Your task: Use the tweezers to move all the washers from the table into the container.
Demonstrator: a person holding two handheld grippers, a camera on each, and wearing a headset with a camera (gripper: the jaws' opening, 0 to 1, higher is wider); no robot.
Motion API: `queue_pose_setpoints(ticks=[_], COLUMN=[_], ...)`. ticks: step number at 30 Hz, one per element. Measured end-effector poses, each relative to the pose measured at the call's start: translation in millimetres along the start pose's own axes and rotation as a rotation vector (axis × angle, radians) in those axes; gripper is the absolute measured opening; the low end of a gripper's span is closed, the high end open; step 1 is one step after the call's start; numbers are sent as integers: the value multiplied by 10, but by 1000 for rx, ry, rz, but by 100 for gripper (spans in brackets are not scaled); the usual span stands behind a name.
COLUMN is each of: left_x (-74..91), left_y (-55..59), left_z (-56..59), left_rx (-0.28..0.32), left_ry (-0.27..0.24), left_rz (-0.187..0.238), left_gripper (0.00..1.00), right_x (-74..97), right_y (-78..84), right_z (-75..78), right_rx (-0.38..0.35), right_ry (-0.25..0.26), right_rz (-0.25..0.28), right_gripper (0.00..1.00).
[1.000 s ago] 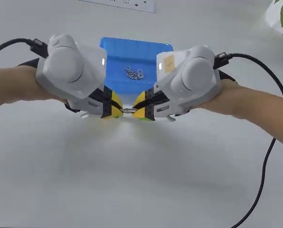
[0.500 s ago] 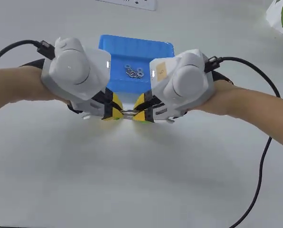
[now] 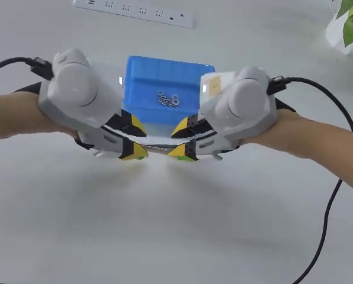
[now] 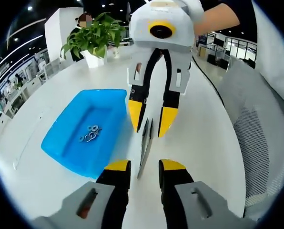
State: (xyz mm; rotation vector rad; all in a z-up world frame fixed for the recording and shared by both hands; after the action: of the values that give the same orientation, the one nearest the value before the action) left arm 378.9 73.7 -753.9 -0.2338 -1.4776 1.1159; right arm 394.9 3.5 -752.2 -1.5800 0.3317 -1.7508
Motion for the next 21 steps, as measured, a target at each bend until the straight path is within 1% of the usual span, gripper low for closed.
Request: queue_pose_setpoints(ticks=[1, 2, 3, 4, 5, 6, 7, 8, 9, 10, 11, 12, 13, 14, 16, 17, 18, 19, 20, 21], left_x=[50, 125, 177, 244, 290, 332, 391, 428, 484, 519, 552, 610, 649, 699, 787, 819, 869, 899, 939, 976], left_y=[-4, 11, 36, 82, 125, 164, 196, 198, 177, 144, 118, 65, 35, -3, -99, -128, -177, -203, -242, -265], left_z=[0, -6, -10, -21, -24, -26, -12, -2, 27, 66, 102, 135, 162, 214, 284, 303, 324, 336, 339, 333], left_rx=[22, 59, 92, 130, 150, 163, 167, 166, 198, 234, 253, 256, 251, 251, 256, 262, 261, 261, 254, 241], left_ry=[-13, -34, -47, -72, -89, -106, -120, -132, -138, -131, -124, -132, -137, -135, -128, -126, -128, -130, -147, -165], left_rz=[25, 56, 74, 96, 98, 99, 113, 129, 170, 203, 226, 259, 272, 277, 310, 318, 332, 335, 341, 344], left_gripper=[30, 32, 35, 39, 43, 46, 50, 53, 55, 58, 61, 66, 72, 76, 84, 88, 91, 95, 99, 99], right_x=[54, 119, 231, 322, 438, 515, 622, 685, 755, 801, 833, 883, 905, 950, 998, 1018, 1053, 1075, 1112, 1139], right_y=[-6, -19, -43, -61, -63, -57, -25, 7, 24, 34, 37, 45, 42, 48, 22, 13, -11, -27, -37, -42], right_z=[3, 4, 11, 31, 35, 21, 15, -4, -33, -56, -73, -98, -107, -106, -126, -131, -130, -128, -122, -122], right_rx=[-23, -43, -75, -100, -136, -152, -162, -149, -152, -156, -159, -162, -165, -170, -166, -166, -172, -179, -178, -173], right_ry=[18, 35, 67, 107, 139, 150, 173, 182, 188, 191, 196, 208, 220, 251, 273, 280, 293, 301, 313, 321], right_rz=[19, 40, 76, 110, 150, 167, 173, 163, 164, 166, 169, 171, 169, 165, 168, 170, 184, 192, 196, 194], right_gripper=[22, 25, 30, 35, 39, 43, 46, 48, 51, 52, 54, 57, 60, 65, 75, 76, 77, 78, 80, 82])
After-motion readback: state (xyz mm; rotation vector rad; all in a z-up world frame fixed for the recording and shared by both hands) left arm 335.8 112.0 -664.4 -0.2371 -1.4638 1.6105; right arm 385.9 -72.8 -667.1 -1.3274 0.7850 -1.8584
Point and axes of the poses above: the centre of the closed fingertips' face, and the gripper's own axes: x roughly backward along the fingers, z roughly to its right, y roughly out of its underside, the point moved 3 cm from there along x, roughly backward along the fingers, and after that the axes turned 14 degrees about x, right-handed, at the moved point
